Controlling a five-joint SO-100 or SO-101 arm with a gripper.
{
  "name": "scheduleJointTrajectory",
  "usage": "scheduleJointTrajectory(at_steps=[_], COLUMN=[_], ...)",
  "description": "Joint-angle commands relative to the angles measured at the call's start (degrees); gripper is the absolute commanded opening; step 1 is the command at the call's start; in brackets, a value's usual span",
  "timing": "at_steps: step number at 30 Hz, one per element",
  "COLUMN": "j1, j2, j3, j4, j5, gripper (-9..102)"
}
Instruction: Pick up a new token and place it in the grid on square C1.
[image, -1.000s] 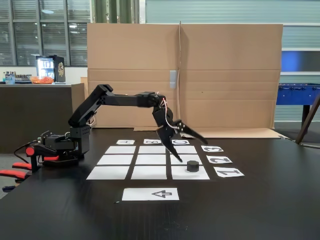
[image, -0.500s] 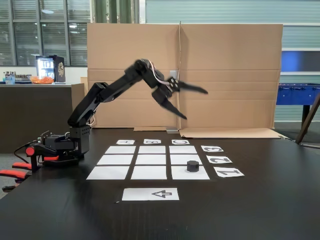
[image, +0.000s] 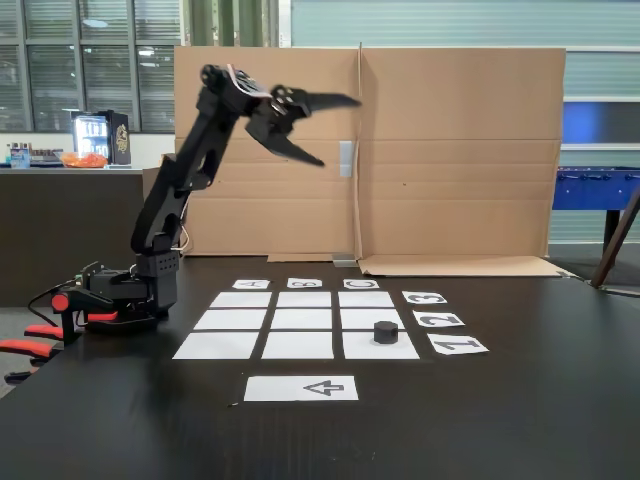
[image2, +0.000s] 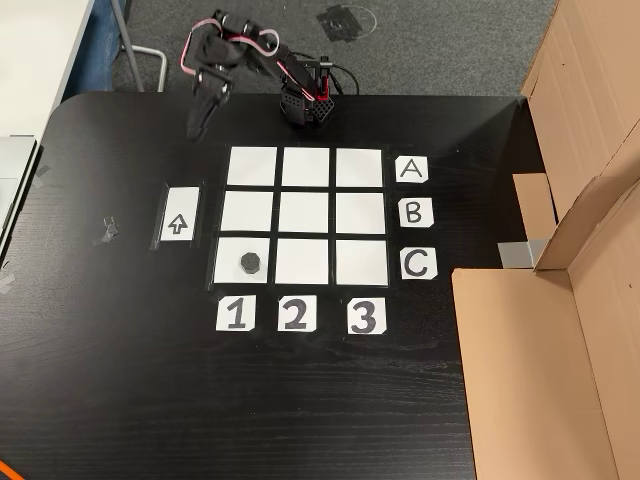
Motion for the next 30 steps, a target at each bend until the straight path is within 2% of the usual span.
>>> scheduleJointTrajectory(at_steps=[1,7,15,23,26,30], j1=[3.08,9.23,17.23,24.70,26.81,29.97], j2=[7.56,16.26,25.40,28.56,33.93,44.38], j3=[1.93,8.61,9.67,12.39,22.94,43.86], j4=[0.79,0.97,1.05,0.62,-2.64,-13.62], j5=[0.70,1.05,1.14,1.32,1.23,1.41], gripper=[46,46,46,46,46,46])
